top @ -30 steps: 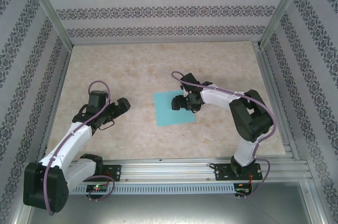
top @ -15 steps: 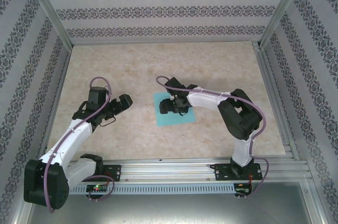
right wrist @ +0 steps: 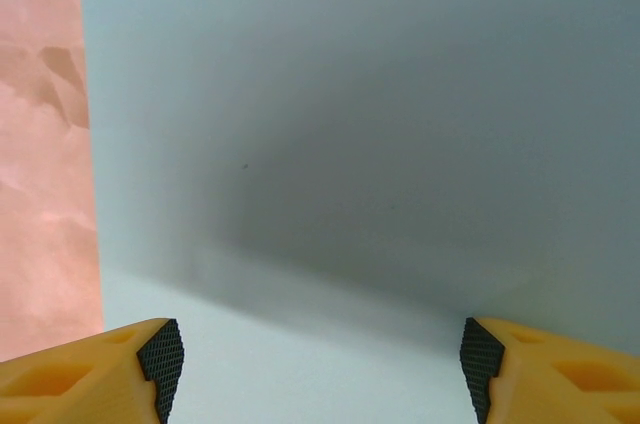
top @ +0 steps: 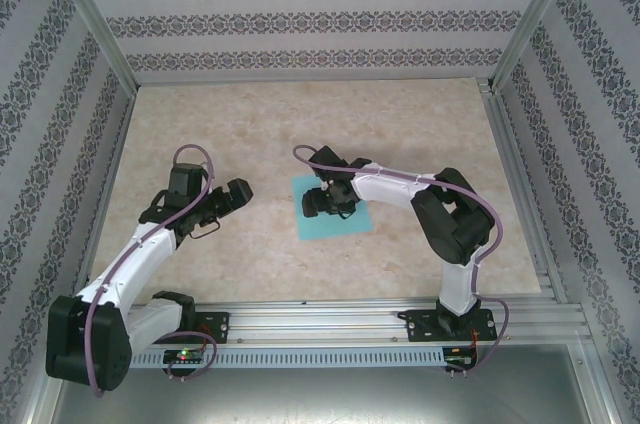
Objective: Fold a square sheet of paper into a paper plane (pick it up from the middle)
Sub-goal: Fold the square sheet of paper in half at the center of the table.
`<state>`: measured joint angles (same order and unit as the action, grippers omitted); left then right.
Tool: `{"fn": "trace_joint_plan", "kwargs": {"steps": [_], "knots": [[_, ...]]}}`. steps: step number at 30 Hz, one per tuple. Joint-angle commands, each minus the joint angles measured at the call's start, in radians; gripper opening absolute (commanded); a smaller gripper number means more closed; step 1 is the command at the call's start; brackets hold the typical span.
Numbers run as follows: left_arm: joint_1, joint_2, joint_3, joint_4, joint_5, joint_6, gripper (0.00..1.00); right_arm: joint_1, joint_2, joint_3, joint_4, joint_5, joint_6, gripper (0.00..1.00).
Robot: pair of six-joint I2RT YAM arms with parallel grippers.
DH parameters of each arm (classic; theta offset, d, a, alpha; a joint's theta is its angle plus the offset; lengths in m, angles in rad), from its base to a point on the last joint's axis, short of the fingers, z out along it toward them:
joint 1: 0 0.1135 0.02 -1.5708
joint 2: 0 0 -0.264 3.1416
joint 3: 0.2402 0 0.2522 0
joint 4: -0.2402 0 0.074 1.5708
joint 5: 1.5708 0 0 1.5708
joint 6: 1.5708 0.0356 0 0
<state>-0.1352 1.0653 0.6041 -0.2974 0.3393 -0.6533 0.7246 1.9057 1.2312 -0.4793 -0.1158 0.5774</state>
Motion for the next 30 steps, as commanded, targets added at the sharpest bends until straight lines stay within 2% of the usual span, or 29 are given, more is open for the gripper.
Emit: {"fn": "trace_joint_plan", "kwargs": {"steps": [1, 4, 14, 24, 27, 30], "knots": [[-0.002, 0.038, 0.003, 0.060, 0.052, 0.012, 1.00, 0.025, -0.028, 0.067, -0.042, 0.022, 0.079, 0.77], [-0.025, 0.092, 0.012, 0.080, 0.083, -0.002, 1.00, 0.006, -0.039, 0.090, -0.054, 0.130, 0.075, 0.78], [-0.085, 0.194, 0.023, 0.120, 0.120, -0.001, 1.00, -0.124, 0.051, 0.082, 0.033, 0.027, 0.116, 0.77], [-0.104, 0.237, 0.037, 0.127, 0.121, 0.000, 1.00, -0.125, 0.018, -0.044, 0.032, 0.144, 0.335, 0.76], [-0.107, 0.249, 0.048, 0.123, 0.123, 0.006, 1.00, -0.106, -0.003, -0.043, 0.042, 0.164, 0.292, 0.77], [-0.109, 0.255, 0.056, 0.118, 0.123, 0.012, 1.00, -0.097, 0.002, 0.037, -0.054, 0.180, 0.217, 0.78]]}}
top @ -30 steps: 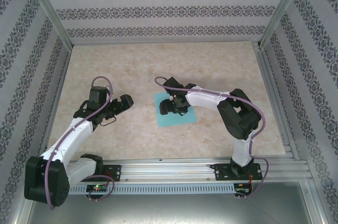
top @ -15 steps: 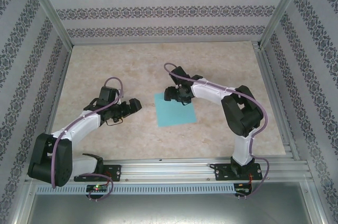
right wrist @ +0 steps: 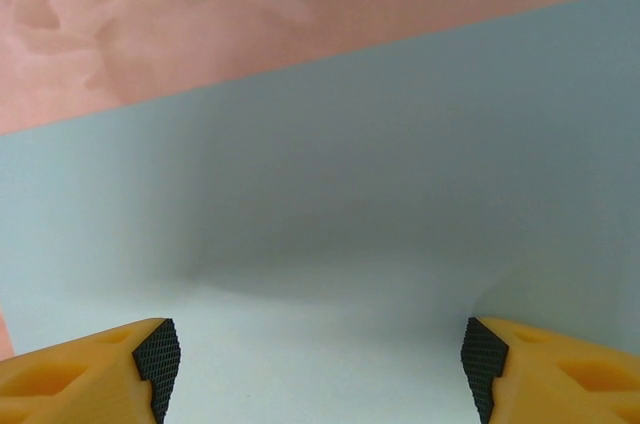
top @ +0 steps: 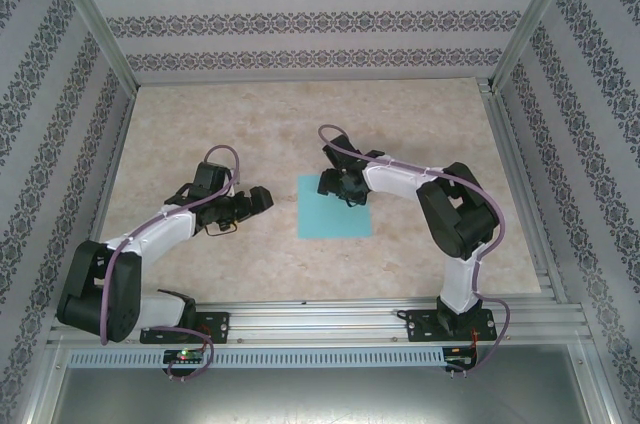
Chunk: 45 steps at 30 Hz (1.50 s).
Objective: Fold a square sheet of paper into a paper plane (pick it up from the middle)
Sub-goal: Fold the square sheet of paper in half at the center of the table.
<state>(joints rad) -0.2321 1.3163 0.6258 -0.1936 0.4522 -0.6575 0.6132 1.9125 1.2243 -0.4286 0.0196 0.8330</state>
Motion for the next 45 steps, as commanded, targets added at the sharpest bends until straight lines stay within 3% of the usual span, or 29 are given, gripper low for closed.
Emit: {"fn": "trace_joint_plan", "kwargs": {"steps": [1, 5, 11, 45], "knots": [[-0.012, 0.004, 0.035, 0.014, 0.010, 0.017, 1.00, 0.018, -0.007, 0.070, -0.140, 0.054, -0.050, 0.78], [-0.013, 0.004, 0.037, 0.018, 0.012, 0.017, 1.00, 0.048, -0.027, 0.148, -0.235, 0.103, -0.152, 0.81], [-0.028, 0.007, 0.040, 0.032, 0.023, 0.025, 1.00, 0.102, 0.017, 0.246, -0.431, 0.176, -0.261, 0.98], [-0.130, 0.119, 0.109, 0.068, 0.040, 0.022, 1.00, 0.094, 0.169, 0.263, -0.351, 0.033, -0.103, 0.98]]}}
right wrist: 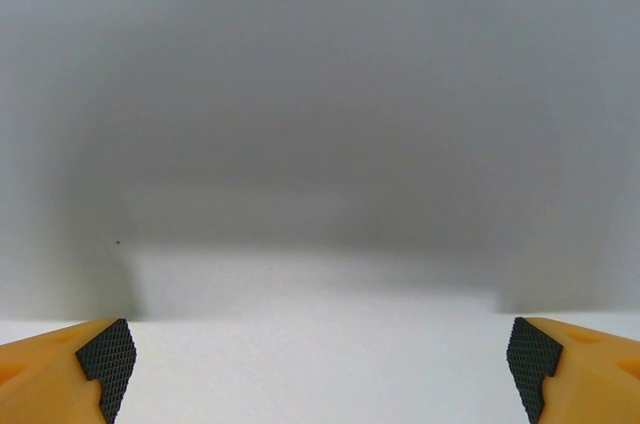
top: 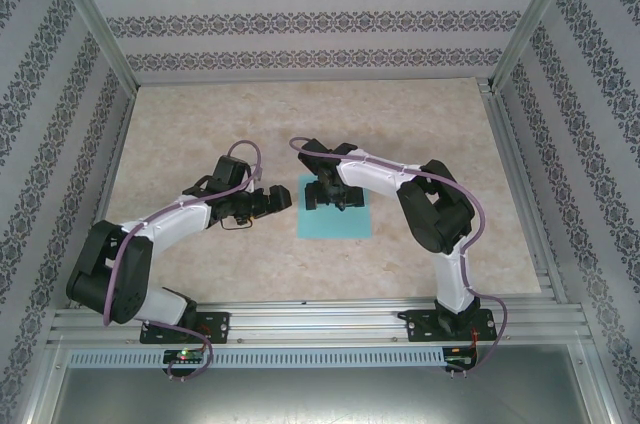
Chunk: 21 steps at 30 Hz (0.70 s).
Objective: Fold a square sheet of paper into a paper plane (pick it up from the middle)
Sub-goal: Fold the square sheet of paper in half at the center of the table.
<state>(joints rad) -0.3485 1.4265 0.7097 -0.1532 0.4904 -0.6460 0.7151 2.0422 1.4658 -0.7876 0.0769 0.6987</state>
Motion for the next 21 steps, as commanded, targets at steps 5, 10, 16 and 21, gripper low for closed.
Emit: {"fn": "trace_joint_plan", "kwargs": {"steps": [5, 10, 16, 21], "knots": [[-0.014, 0.004, 0.018, 0.021, -0.007, 0.010, 1.00, -0.003, 0.090, -0.003, 0.013, -0.037, 0.043, 0.98], [-0.014, 0.001, 0.014, 0.017, -0.012, 0.013, 1.00, 0.000, 0.102, -0.048, 0.046, -0.058, 0.056, 0.97], [-0.014, -0.001, 0.016, 0.014, -0.013, 0.016, 1.00, -0.001, 0.093, -0.051, 0.043, -0.048, 0.046, 0.94], [-0.014, -0.008, 0.012, 0.009, -0.016, 0.017, 1.00, -0.001, 0.093, -0.040, 0.033, -0.042, 0.028, 0.93]]}}
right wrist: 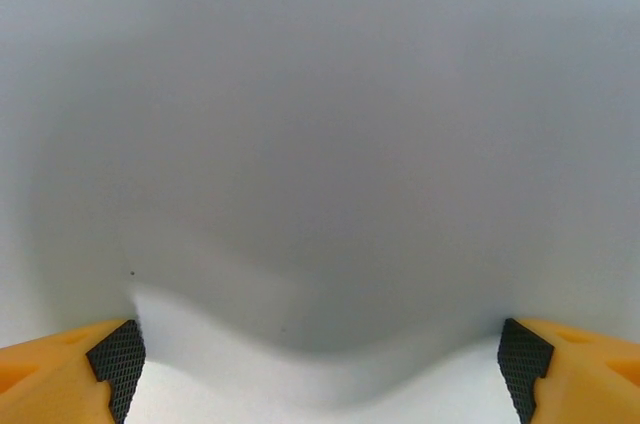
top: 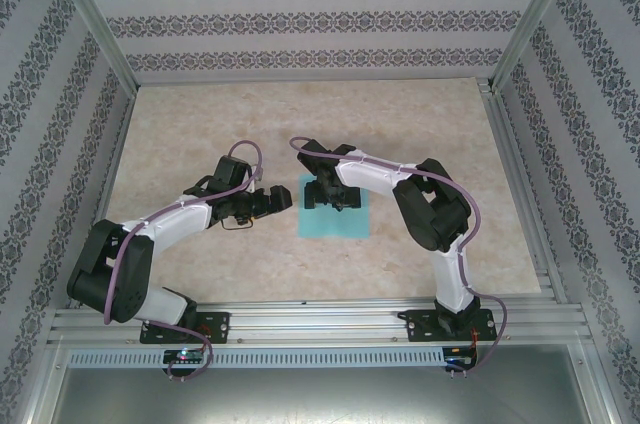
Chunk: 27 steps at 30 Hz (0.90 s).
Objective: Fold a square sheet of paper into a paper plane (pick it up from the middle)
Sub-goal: Fold the square sheet of paper in half at the center of the table.
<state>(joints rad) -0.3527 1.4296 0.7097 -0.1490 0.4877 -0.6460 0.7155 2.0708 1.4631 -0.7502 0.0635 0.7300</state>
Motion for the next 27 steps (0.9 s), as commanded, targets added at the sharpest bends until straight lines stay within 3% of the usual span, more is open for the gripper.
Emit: {"fn": "trace_joint_plan", "kwargs": {"steps": [1, 9, 18, 24, 27], "knots": [[-0.011, -0.011, 0.010, 0.003, -0.014, 0.018, 1.00, -0.002, 0.063, -0.035, -0.006, -0.030, -0.004, 0.93], [-0.010, -0.018, 0.007, 0.001, -0.016, 0.016, 1.00, -0.002, 0.042, -0.011, 0.000, -0.036, -0.018, 0.87], [-0.009, -0.031, 0.007, -0.012, -0.033, 0.017, 1.00, -0.010, -0.034, 0.001, 0.010, -0.035, -0.030, 0.54], [-0.008, -0.056, 0.000, -0.030, -0.080, 0.012, 1.00, -0.012, -0.141, -0.053, 0.088, -0.061, -0.023, 0.44], [-0.010, -0.092, -0.017, -0.038, -0.147, -0.011, 1.00, -0.025, -0.206, -0.109, 0.198, -0.161, -0.006, 0.44]]}}
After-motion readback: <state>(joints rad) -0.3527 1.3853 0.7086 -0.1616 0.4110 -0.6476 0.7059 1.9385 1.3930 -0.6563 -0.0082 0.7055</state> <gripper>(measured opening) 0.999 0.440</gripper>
